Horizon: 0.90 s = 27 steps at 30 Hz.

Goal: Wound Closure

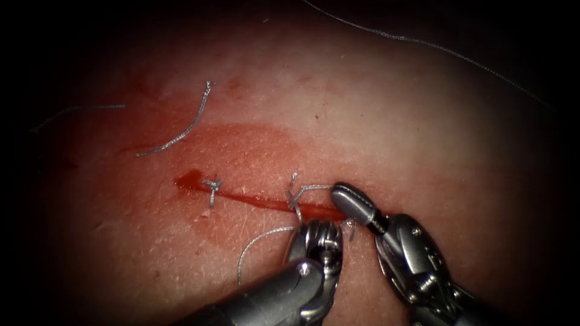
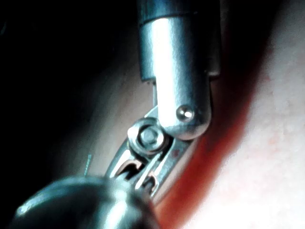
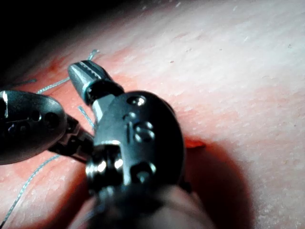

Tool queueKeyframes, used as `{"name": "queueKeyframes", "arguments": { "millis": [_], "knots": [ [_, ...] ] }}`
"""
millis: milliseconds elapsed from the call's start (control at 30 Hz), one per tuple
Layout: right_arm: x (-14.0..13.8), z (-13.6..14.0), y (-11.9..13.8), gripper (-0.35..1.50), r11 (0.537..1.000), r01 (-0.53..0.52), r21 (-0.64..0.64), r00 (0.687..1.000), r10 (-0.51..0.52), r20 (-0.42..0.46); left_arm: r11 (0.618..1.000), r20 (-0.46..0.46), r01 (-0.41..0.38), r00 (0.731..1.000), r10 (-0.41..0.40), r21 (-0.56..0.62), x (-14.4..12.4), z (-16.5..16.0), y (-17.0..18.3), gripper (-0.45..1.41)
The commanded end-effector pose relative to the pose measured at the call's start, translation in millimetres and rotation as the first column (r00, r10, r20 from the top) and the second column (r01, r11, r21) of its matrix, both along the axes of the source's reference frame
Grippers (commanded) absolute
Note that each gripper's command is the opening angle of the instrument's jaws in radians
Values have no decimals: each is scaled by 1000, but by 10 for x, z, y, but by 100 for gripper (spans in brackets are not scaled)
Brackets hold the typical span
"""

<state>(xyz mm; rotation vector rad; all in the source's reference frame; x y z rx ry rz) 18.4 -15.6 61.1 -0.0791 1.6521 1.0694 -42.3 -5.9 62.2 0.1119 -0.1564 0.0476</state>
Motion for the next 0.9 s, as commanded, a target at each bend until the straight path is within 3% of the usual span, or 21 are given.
{"name": "queueKeyframes", "arguments": {
  "millis": [33,67,133,333,433,467,533,633,900],
  "knots": [
    [4,-6,10,-35,1000,-7,-18,998,8,65,1000,2,4,1000,-4,-7,-5,-6,11,-45],
    [5,-9,9,-35,999,-12,-37,990,17,141,1000,-1,4,1000,-4,-8,-5,-6,11,-45],
    [6,-9,7,-35,999,-19,-42,978,27,208,1000,-3,4,1000,-4,-6,-6,-5,11,-45],
    [0,-1,-4,-35,998,14,-55,930,7,368,1000,-19,7,1000,-7,-4,-9,0,6,-45],
    [-4,5,-9,-11,998,31,-51,897,-5,442,1000,-37,12,999,-13,-6,-15,4,4,-45],
    [-6,8,-11,10,998,44,-43,884,-18,468,1000,-40,15,999,-15,-5,-18,6,3,-45],
    [-10,14,-16,34,995,80,-52,853,-42,520,1000,-47,18,999,-18,-4,-21,9,1,-45],
    [-14,18,-17,39,992,110,-67,826,-54,561,1000,-50,13,999,-13,-1,-23,11,0,-45],
    [-13,11,-7,85,987,129,-97,800,-46,598,1000,-56,13,998,-13,-3,-22,12,1,-45]
  ]
}}
